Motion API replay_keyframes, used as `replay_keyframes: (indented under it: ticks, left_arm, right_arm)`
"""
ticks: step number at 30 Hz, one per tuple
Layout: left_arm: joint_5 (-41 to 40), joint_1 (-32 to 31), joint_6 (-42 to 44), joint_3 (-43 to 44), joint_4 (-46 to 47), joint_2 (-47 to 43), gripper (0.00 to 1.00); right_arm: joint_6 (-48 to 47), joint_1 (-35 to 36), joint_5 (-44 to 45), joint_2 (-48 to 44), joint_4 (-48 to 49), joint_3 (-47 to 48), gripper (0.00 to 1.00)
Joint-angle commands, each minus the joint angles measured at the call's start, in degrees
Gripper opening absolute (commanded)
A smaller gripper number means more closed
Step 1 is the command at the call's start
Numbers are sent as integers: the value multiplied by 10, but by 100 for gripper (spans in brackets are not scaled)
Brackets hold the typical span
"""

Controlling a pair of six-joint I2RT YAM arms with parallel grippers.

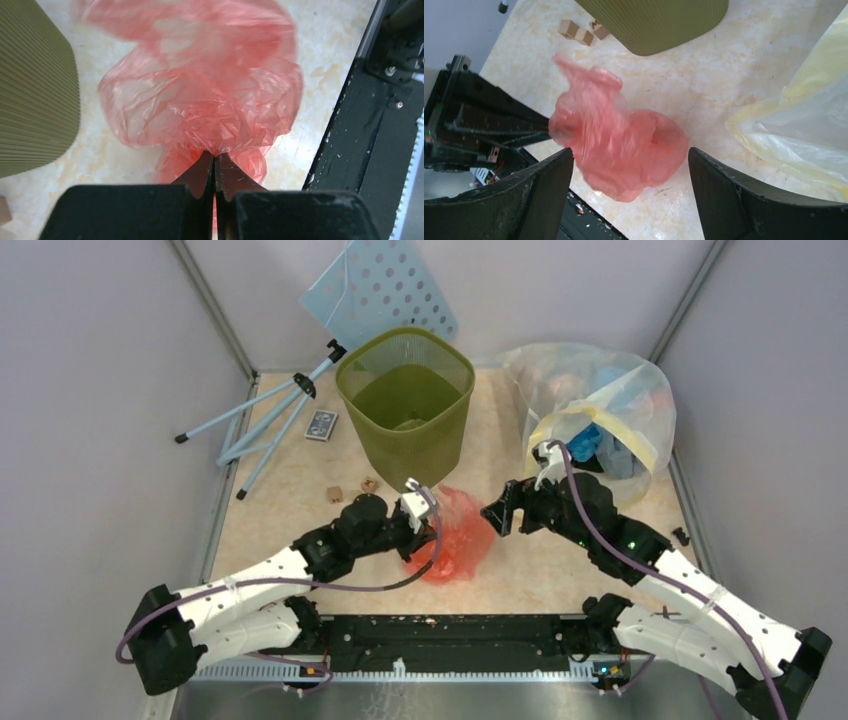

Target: Put the trash bags into the trash bin

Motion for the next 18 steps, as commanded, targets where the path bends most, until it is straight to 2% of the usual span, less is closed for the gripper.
replay_keyframes:
  ticks: [1,5,14,16,18]
  left_arm:
    - [-97,-50,-17,-27,116,6,0]
    - [-96,-87,-48,-53,150,24,0]
    - [-53,-90,-78,-76,171,37,1]
    - [-55,-90,-81,-80,169,34,1]
    - [-54,-90,-83,-82,169,28,2]
  right_arm:
    - [9,-4,23,17,1,27,84]
    - [2,-4,0,41,-18,42,83]
    - [-36,-4,-93,78,-44,72,74]
    - [-39,-4,-99,87,-50,73,68]
    - [-40,-4,-98,100,-59,75,57]
